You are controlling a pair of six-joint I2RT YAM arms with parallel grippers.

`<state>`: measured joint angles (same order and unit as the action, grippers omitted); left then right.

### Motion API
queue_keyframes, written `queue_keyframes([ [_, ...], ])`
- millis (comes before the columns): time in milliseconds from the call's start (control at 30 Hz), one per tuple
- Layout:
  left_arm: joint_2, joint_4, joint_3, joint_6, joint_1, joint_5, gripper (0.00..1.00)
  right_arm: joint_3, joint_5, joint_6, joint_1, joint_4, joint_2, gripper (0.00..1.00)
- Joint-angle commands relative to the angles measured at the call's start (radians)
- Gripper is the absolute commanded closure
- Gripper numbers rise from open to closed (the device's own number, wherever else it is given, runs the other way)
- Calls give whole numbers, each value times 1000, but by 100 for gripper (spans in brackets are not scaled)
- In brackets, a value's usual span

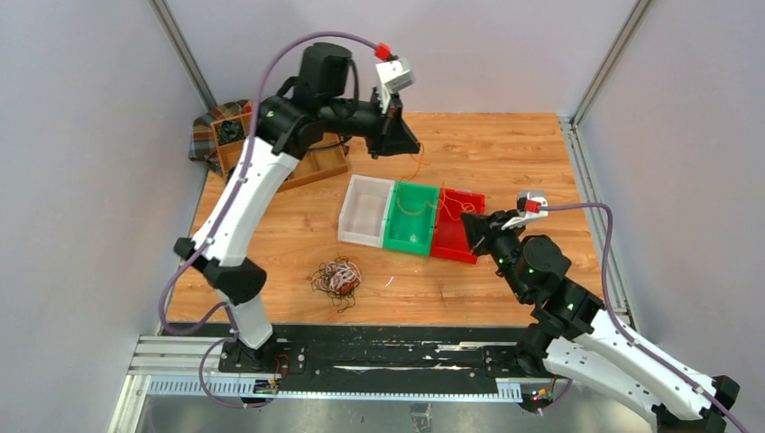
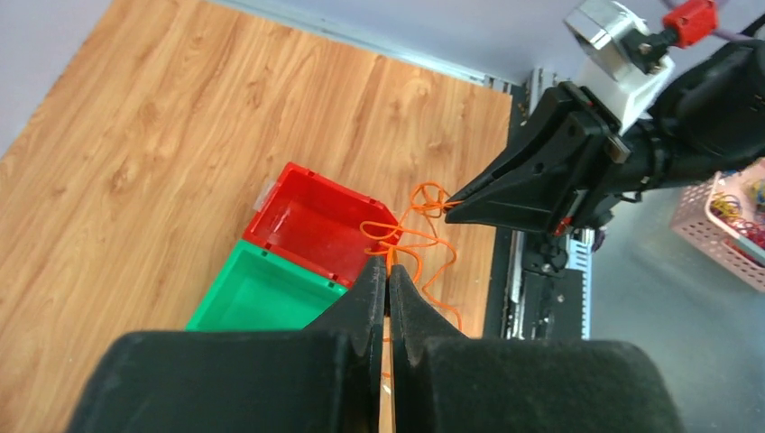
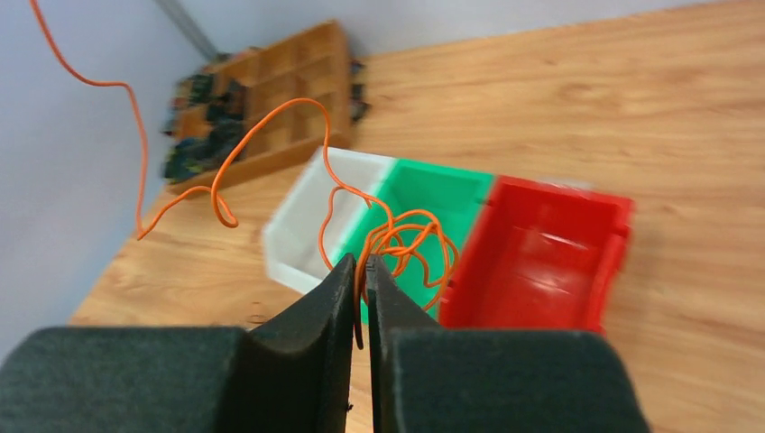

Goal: Untangle the cables
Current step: Place the cable in the bin.

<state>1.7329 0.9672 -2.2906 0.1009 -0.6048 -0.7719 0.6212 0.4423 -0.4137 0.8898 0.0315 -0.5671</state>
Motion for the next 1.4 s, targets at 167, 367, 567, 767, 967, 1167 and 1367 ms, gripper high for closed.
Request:
queue_keyframes([
  [167,218,-7,-107,90,-52,41,100,-3,-126,-173,-315,-173,-221,75],
  [367,268,-7,-134,117,-76,39,100,47,-302,-203,-443,-196,-338,64],
  [567,291,-28,-140,104,-92,30,100,20,-266,-200,-451,-188,-246,64],
  [767,281,-66,-157,86,-121,36,100,-3,-222,-193,-458,-205,-151,64],
  [967,299,-145,-111,64,-155,61,100,29,-137,-185,-460,-293,-70,58],
  [1167,407,-149,-104,62,-179,83,99,60,-71,-148,-464,-385,-4,42],
  [1367,484,-171,-133,81,-199,123,100,51,-78,-142,-471,-414,-5,40],
])
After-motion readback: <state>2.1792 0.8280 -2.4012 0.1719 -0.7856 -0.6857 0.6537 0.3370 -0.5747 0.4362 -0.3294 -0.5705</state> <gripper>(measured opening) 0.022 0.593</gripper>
